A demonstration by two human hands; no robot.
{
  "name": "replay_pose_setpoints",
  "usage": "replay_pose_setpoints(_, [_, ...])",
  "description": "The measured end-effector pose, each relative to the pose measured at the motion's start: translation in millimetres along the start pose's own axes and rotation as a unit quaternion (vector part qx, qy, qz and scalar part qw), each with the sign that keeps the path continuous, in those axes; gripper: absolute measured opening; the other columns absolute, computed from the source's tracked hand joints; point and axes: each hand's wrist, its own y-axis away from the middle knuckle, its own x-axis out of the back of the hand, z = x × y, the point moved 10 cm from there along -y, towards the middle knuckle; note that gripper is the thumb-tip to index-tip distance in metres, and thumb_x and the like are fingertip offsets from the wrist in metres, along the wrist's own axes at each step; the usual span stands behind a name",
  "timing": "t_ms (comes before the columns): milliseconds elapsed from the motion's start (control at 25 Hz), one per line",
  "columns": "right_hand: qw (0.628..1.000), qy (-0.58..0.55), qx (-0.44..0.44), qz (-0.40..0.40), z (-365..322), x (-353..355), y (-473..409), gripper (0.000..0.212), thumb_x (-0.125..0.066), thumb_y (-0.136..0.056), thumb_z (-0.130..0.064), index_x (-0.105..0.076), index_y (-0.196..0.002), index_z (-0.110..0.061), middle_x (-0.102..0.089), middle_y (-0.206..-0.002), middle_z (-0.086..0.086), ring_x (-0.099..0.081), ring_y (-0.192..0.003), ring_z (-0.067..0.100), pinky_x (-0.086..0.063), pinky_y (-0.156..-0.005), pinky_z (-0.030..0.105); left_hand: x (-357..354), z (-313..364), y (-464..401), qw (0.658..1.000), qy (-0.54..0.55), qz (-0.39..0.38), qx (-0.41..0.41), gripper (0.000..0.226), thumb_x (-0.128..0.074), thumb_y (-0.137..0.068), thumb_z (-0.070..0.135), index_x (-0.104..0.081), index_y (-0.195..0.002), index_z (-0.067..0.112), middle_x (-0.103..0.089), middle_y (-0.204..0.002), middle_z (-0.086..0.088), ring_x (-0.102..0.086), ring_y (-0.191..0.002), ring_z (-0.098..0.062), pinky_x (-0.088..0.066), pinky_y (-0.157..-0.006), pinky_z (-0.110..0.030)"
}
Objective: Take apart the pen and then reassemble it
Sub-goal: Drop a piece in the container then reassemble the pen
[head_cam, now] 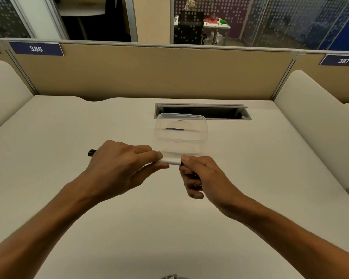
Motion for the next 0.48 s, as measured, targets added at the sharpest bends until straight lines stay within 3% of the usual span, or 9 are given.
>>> replay_pose_setpoints(80, [0.993,0.096,0.07,0.01,-13.9,1.4,1.7,0.042,-0.035,-0.104,-0.024,-0.04,-0.063,-0.019,-0.032,-0.053,-0.01,-0.027,-0.046,0.009,-0.028,-0.044,0.022,-0.4,-5.3,-0.3,0.999,0.04,0.007,0.023,0.042,-0.045,-0.091,0.048,-0.073,-0.089,0.017,-0.068,-0.064,0.003,-0.056,-0.044,-0.02,-0.047,-0.038,-0.036])
replay_pose_setpoints(120, [0.96,0.225,0.161,0.037,-30.5,2.7,6.4,0.038,-0.036,-0.103,-0.024,-0.043,-0.066,-0.019,-0.037,-0.053,-0.011,-0.031,-0.045,0.009,-0.029,-0.044,0.024,-0.7,-9.8,-0.1,0.997,0.068,0.01,0.042,0.042,-0.046,-0.09,0.05,-0.073,-0.088,0.018,-0.068,-0.063,0.003,-0.056,-0.046,-0.02,-0.047,-0.04,-0.038])
replay_pose_setpoints(200, [0.796,0.501,0.322,0.106,-58.9,-5.5,24.2,0.031,-0.038,-0.101,-0.025,-0.053,-0.076,-0.015,-0.047,-0.058,-0.008,-0.037,-0.044,0.013,-0.032,-0.042,0.028,-4.3,-18.9,1.0,0.988,0.137,0.005,0.077,0.04,-0.048,-0.088,0.053,-0.073,-0.088,0.021,-0.064,-0.058,0.002,-0.052,-0.047,-0.018,-0.045,-0.042,-0.039])
replay_pose_setpoints(240, [0.722,0.573,0.368,0.121,-64.6,-11.7,30.6,0.032,-0.038,-0.1,-0.025,-0.058,-0.08,-0.012,-0.052,-0.061,-0.003,-0.04,-0.044,0.017,-0.032,-0.04,0.03,-6.8,-22.7,1.5,0.98,0.178,-0.002,0.09,0.038,-0.05,-0.088,0.053,-0.073,-0.088,0.023,-0.06,-0.055,0.002,-0.049,-0.046,-0.018,-0.043,-0.042,-0.038])
replay_pose_setpoints(280, [0.684,0.601,0.397,0.116,-67.4,-15.5,34.2,0.033,-0.039,-0.101,-0.025,-0.062,-0.082,-0.01,-0.055,-0.064,0.001,-0.041,-0.044,0.019,-0.032,-0.039,0.03,-9.5,-24.9,2.0,0.971,0.216,-0.01,0.1,0.035,-0.053,-0.088,0.052,-0.073,-0.087,0.024,-0.057,-0.053,0.002,-0.046,-0.045,-0.018,-0.04,-0.042,-0.037])
replay_pose_setpoints(360, [0.648,0.616,0.434,0.113,-71.7,-17.6,38.5,0.035,-0.039,-0.101,-0.025,-0.064,-0.082,-0.008,-0.056,-0.065,0.004,-0.041,-0.044,0.02,-0.03,-0.04,0.027,-13.7,-25.0,2.2,0.957,0.27,-0.026,0.104,0.03,-0.056,-0.088,0.05,-0.073,-0.087,0.026,-0.053,-0.052,0.002,-0.043,-0.045,-0.018,-0.036,-0.042,-0.036])
replay_pose_setpoints(480, [0.649,0.602,0.455,0.101,-73.6,-20.7,39.6,0.038,-0.039,-0.101,-0.026,-0.061,-0.077,-0.008,-0.055,-0.065,0.005,-0.037,-0.044,0.018,-0.027,-0.043,0.024,-16.7,-22.6,2.7,0.949,0.295,-0.038,0.102,0.028,-0.057,-0.087,0.051,-0.074,-0.088,0.028,-0.055,-0.053,0.002,-0.044,-0.045,-0.019,-0.036,-0.042,-0.036])
